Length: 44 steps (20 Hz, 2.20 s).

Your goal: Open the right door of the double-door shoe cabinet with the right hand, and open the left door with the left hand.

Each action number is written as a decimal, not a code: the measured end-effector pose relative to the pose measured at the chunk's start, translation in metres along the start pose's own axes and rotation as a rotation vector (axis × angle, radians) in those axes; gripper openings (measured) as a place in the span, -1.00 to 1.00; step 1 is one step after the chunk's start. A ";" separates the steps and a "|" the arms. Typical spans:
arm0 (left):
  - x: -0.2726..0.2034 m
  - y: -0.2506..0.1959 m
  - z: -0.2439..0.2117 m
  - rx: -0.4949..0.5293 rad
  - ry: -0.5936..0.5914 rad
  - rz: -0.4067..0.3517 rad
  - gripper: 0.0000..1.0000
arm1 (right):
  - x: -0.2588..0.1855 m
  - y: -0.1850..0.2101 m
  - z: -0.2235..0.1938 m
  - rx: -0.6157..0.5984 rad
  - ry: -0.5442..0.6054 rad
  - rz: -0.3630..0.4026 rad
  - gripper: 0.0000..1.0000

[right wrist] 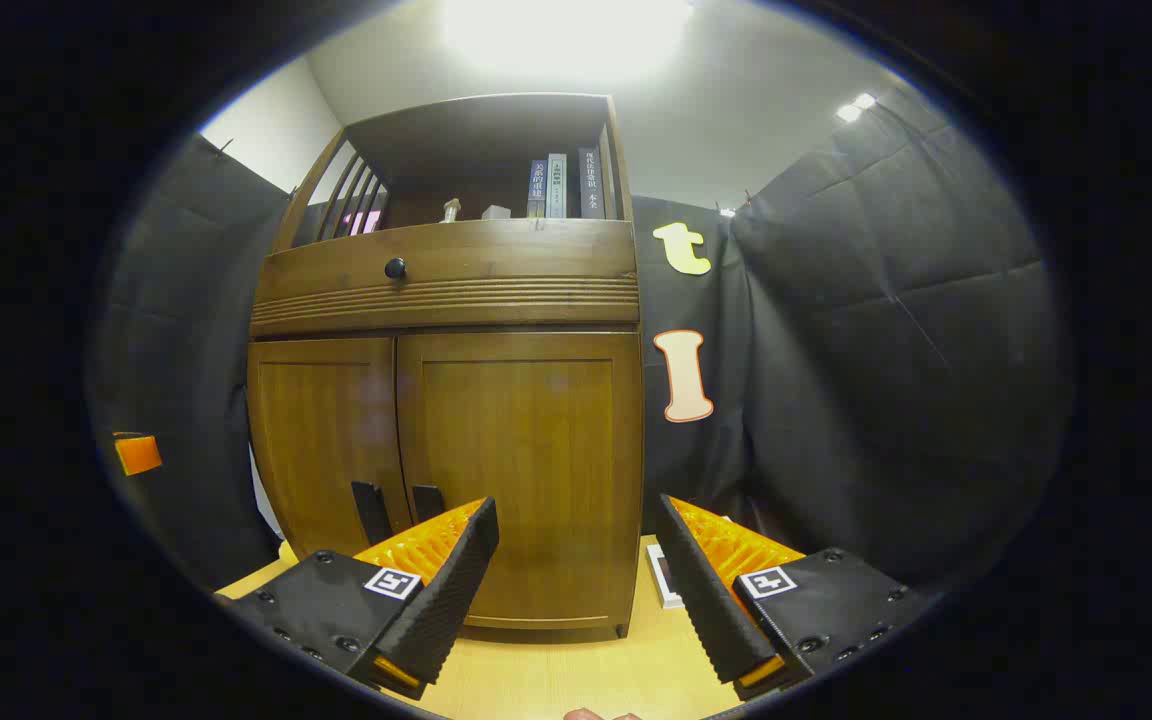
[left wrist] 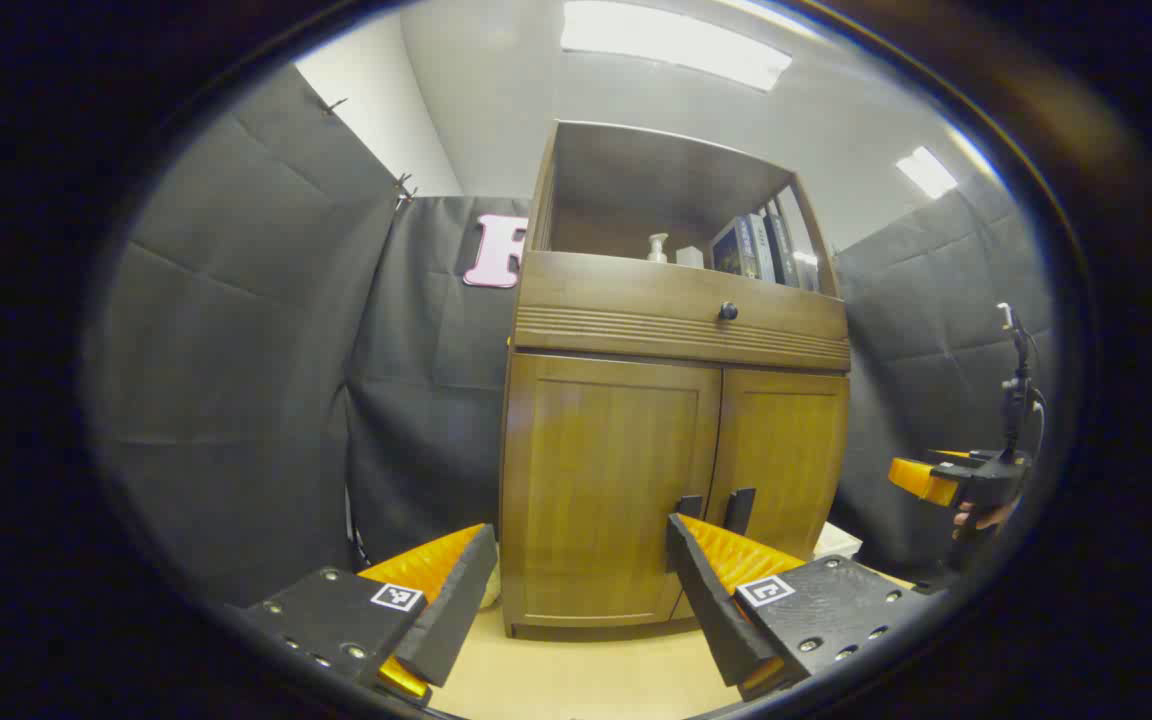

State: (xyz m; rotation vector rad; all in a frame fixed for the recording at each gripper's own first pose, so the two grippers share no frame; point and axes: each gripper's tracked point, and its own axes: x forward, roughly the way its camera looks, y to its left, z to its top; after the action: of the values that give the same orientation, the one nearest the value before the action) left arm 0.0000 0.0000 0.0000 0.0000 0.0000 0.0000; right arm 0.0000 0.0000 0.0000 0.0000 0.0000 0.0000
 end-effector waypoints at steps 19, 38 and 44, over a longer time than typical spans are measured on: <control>-0.011 0.021 -0.015 0.023 0.022 0.046 1.00 | 0.018 0.037 0.008 0.025 0.039 0.072 0.99; -0.029 0.043 -0.062 -0.035 0.120 0.110 0.95 | 0.088 0.127 -0.018 0.132 0.170 0.229 0.95; -0.038 0.054 -0.088 -0.059 0.173 0.160 1.00 | 0.112 0.141 -0.039 0.067 0.186 0.230 0.95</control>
State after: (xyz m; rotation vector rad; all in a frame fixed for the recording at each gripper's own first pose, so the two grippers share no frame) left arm -0.0376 0.0539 -0.0880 -0.0585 0.1727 0.1596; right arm 0.1124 0.1410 -0.0385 0.0672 0.1862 0.2304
